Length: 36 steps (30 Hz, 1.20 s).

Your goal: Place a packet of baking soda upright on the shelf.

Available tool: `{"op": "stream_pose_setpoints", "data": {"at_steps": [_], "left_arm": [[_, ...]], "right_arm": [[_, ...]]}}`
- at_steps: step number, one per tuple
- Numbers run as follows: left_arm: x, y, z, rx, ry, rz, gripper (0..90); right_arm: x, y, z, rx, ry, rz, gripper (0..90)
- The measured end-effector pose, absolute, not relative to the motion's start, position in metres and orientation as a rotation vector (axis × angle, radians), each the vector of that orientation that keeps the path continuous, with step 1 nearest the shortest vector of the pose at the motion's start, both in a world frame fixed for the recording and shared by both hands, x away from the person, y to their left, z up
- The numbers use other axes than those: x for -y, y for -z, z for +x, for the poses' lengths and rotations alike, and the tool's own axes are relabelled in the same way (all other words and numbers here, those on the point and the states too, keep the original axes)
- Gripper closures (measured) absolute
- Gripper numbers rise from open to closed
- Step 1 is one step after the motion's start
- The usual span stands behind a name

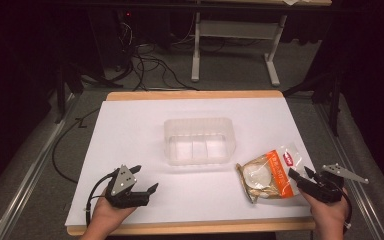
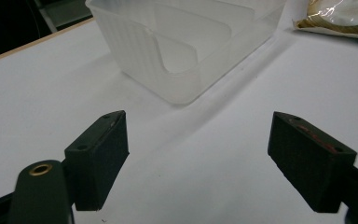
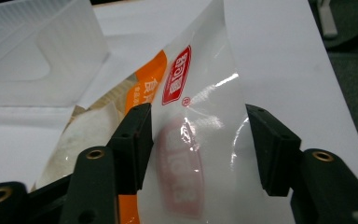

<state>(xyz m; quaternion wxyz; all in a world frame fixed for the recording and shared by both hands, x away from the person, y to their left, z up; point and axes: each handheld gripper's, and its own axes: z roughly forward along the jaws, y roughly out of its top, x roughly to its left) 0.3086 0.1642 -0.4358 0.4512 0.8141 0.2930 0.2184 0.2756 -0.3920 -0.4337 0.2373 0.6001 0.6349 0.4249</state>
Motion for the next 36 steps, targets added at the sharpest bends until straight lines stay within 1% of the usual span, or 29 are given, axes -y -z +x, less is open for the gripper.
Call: {"op": "stream_pose_setpoints", "data": {"at_steps": [7,14,22,26,30,31,32,35,36], "left_arm": [[-0.164,0.436,0.309,-0.726,-0.54,2.018,21.0],[-0.161,0.437,0.308,-0.706,-0.548,2.04,21.0],[-0.16,0.438,0.308,-0.699,-0.55,2.047,21.1],[-0.16,0.438,0.308,-0.698,-0.548,2.051,21.2],[-0.159,0.439,0.308,-0.696,-0.549,2.058,21.2],[-0.159,0.439,0.308,-0.696,-0.549,2.058,21.2],[-0.158,0.439,0.308,-0.695,-0.551,2.06,21.2],[-0.158,0.439,0.307,-0.695,-0.554,2.059,21.2],[-0.158,0.439,0.307,-0.696,-0.555,2.058,21.2]], "right_arm": [[0.376,0.417,0.268,-1.729,-1.247,1.511,55.5],[0.355,0.409,0.267,-1.784,-1.257,1.417,57.4],[0.342,0.415,0.27,-1.889,-1.251,1.402,60.5],[0.335,0.415,0.271,-1.917,-1.243,1.372,65.4],[0.329,0.416,0.271,-1.932,-1.234,1.342,73.4],[0.329,0.416,0.271,-1.932,-1.234,1.342,73.4],[0.327,0.414,0.269,-1.918,-1.228,1.33,81.7],[0.328,0.41,0.268,-1.889,-1.244,1.318,89.8],[0.328,0.409,0.267,-1.876,-1.257,1.322,90.0]]}}
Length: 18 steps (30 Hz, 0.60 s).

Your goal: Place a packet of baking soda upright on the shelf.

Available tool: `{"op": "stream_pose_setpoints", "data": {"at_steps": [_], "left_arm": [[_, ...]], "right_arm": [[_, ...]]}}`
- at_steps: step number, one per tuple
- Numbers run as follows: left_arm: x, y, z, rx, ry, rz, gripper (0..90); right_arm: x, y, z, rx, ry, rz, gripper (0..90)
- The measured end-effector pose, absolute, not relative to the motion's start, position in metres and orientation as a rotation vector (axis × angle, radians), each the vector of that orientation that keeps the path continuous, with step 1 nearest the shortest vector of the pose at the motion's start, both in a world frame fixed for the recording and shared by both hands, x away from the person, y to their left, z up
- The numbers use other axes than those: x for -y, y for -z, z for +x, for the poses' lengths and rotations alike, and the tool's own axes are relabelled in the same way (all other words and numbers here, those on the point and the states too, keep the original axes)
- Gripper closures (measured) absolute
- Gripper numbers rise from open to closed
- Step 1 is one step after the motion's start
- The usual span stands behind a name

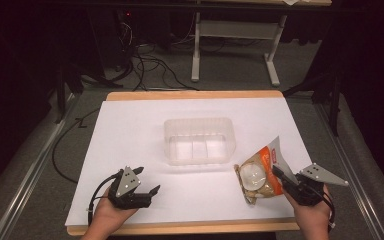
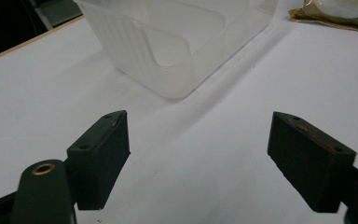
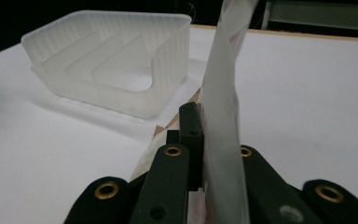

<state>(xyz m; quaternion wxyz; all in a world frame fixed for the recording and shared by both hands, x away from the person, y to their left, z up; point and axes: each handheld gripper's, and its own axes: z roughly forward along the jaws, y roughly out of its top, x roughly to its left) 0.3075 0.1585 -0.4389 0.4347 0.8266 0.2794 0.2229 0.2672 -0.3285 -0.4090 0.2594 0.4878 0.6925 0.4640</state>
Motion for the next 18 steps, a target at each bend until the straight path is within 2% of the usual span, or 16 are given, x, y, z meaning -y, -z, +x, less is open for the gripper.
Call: {"op": "stream_pose_setpoints", "data": {"at_steps": [18], "left_arm": [[-0.161,0.437,0.306,-0.704,-0.56,2.039,21.2]], "right_arm": [[0.301,0.38,0.278,-1.774,-1.16,1.2,90.0]]}}
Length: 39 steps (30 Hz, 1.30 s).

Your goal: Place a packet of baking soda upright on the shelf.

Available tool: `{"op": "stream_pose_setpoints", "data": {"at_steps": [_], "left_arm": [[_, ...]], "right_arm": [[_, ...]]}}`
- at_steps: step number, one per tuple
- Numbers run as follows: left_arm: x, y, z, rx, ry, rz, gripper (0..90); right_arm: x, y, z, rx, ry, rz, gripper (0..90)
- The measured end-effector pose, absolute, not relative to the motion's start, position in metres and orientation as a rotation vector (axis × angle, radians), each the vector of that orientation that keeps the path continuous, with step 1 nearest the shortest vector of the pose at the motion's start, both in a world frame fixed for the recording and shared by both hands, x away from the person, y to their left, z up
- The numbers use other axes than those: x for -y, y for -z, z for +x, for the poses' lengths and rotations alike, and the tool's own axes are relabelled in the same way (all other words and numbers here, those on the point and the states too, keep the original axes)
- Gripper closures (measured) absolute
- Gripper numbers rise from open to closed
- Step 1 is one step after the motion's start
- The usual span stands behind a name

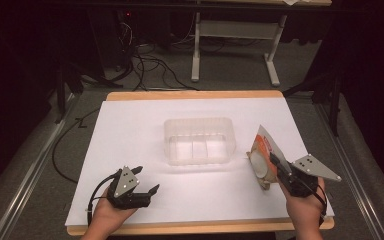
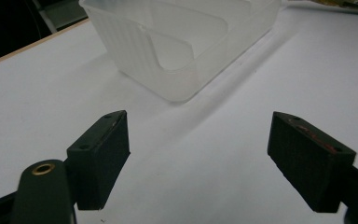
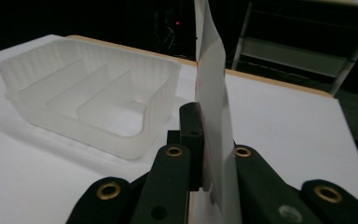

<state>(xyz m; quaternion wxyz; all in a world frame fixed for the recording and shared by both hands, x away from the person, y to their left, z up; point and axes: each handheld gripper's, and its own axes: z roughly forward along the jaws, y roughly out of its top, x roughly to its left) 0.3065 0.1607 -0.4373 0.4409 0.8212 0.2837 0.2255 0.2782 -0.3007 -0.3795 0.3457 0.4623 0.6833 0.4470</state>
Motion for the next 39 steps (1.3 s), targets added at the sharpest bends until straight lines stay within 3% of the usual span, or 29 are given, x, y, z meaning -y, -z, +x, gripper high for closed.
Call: {"op": "stream_pose_setpoints", "data": {"at_steps": [15,30,39], "left_arm": [[-0.161,0.439,0.307,-0.72,-0.56,2.042,21.1],[-0.154,0.441,0.305,-0.693,-0.56,2.067,21.1],[-0.154,0.439,0.302,-0.682,-0.574,2.051,20.6]], "right_arm": [[0.294,0.382,0.309,-1.727,-1.115,1.211,90.0],[0.31,0.404,0.303,-1.734,-1.235,1.263,70.9],[0.31,0.411,0.302,-1.743,-1.249,1.301,68.8]]}}
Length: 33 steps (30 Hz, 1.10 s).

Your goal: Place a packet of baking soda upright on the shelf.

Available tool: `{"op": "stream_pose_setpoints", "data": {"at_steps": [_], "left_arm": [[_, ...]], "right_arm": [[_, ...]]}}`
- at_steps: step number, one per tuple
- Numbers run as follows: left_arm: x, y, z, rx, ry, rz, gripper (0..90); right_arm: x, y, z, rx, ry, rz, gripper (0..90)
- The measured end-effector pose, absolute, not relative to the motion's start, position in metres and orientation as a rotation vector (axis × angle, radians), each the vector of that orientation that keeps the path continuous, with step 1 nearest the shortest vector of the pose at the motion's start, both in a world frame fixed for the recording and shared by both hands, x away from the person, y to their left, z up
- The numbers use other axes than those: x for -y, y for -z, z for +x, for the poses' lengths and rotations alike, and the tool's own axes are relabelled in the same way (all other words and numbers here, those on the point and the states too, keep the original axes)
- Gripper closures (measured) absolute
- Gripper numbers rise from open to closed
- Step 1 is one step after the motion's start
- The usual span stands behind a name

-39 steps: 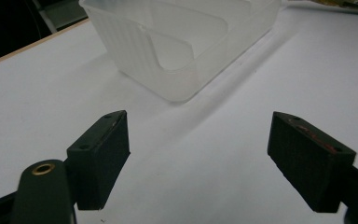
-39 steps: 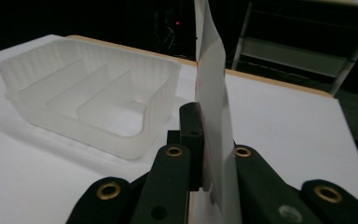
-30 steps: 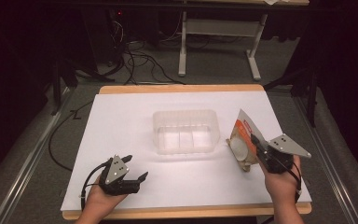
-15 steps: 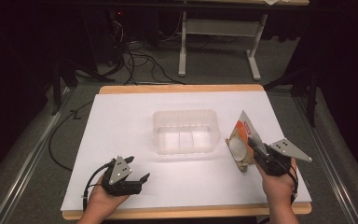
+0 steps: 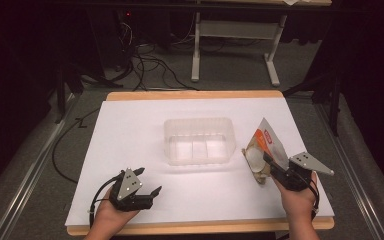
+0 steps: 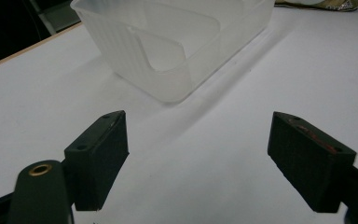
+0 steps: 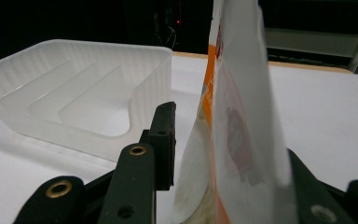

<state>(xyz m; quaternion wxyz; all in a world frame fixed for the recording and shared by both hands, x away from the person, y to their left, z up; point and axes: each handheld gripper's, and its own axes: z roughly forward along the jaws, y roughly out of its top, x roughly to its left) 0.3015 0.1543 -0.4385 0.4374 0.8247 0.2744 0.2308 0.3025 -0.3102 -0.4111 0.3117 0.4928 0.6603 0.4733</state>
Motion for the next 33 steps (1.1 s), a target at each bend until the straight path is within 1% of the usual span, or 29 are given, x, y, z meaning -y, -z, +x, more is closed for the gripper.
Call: {"op": "stream_pose_setpoints", "data": {"at_steps": [5,12,17,33], "left_arm": [[-0.154,0.439,0.302,-0.672,-0.571,2.064,20.7],[-0.152,0.441,0.303,-0.659,-0.569,2.078,20.7],[-0.151,0.441,0.303,-0.655,-0.577,2.089,20.7],[-0.153,0.44,0.303,-0.674,-0.58,2.06,20.7]], "right_arm": [[0.304,0.42,0.308,-1.785,-1.227,1.308,69.3],[0.3,0.42,0.308,-1.746,-1.206,1.29,83.6],[0.307,0.418,0.307,-1.703,-1.229,1.314,90.0],[0.3,0.409,0.303,-1.689,-1.197,1.26,90.0]]}}
